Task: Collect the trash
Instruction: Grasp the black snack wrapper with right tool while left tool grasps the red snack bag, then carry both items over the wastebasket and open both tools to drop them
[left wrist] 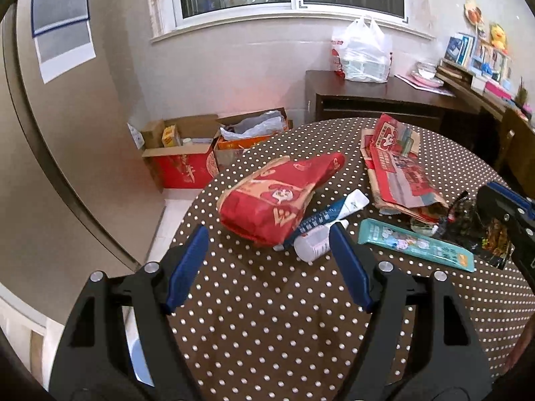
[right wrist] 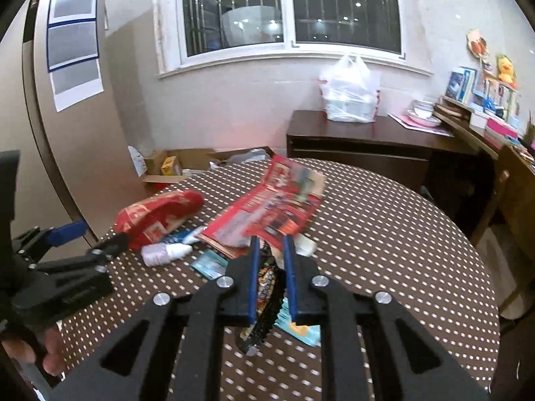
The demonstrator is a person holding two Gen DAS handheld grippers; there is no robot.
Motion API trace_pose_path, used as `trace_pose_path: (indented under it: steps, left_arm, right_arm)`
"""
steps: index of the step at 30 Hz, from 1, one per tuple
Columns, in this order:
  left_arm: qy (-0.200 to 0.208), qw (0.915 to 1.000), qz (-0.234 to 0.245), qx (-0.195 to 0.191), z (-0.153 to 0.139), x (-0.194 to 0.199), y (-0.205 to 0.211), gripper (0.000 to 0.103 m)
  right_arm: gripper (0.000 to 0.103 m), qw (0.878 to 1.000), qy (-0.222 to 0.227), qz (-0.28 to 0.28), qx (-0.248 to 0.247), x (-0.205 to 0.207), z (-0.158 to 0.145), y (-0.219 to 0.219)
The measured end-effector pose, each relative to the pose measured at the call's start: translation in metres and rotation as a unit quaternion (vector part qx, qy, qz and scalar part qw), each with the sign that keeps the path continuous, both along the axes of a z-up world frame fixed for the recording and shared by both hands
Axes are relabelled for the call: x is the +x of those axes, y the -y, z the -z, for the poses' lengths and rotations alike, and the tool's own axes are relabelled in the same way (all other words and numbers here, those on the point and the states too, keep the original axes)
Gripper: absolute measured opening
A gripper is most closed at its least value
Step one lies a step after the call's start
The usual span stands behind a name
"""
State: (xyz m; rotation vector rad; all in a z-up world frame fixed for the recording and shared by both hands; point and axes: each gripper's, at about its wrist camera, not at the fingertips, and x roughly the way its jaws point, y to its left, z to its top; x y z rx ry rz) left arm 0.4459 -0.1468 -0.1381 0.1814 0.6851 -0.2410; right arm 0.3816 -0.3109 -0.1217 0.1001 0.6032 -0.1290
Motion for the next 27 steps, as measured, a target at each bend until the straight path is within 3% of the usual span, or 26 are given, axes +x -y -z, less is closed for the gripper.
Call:
trace_pose_path:
  steps: [6,9,11,16,27]
  left_arm:
    - [-0.005,0.9993,0.029,0.021,0.009,0.021,0.013,0.073]
    - [-0.025,0.9992,0.031,0.005,0.015,0.034,0.015,0.053]
    - [-0.024,0.9994,0.024,0.004,0.016,0.040,0.016,0.046]
    - [-0.018,0.9996,0.022,0.008,0.015,0.040,0.018,0.018]
    - [0.025,0.9966,-0.035,-0.070,-0.017,-0.005,-0.032,0.014]
  right_arm:
    - [0.014,1.000,-0.003,-0.017,0.022,0.015,0.003,-0.010]
    - [0.014,0.999,-0.007,-0.022,0.028,0.024,0.006,-0.013]
    - [0.014,0.999,-0.013,-0.031,0.039,0.032,0.009,-0.017]
    - [0.014,0.998,-0.020,-0.042,0.044,0.041,0.015,-0.030]
    - [0.014,0.995,-0.004,-0.066,0.068,0.023,-0.007,-0.052]
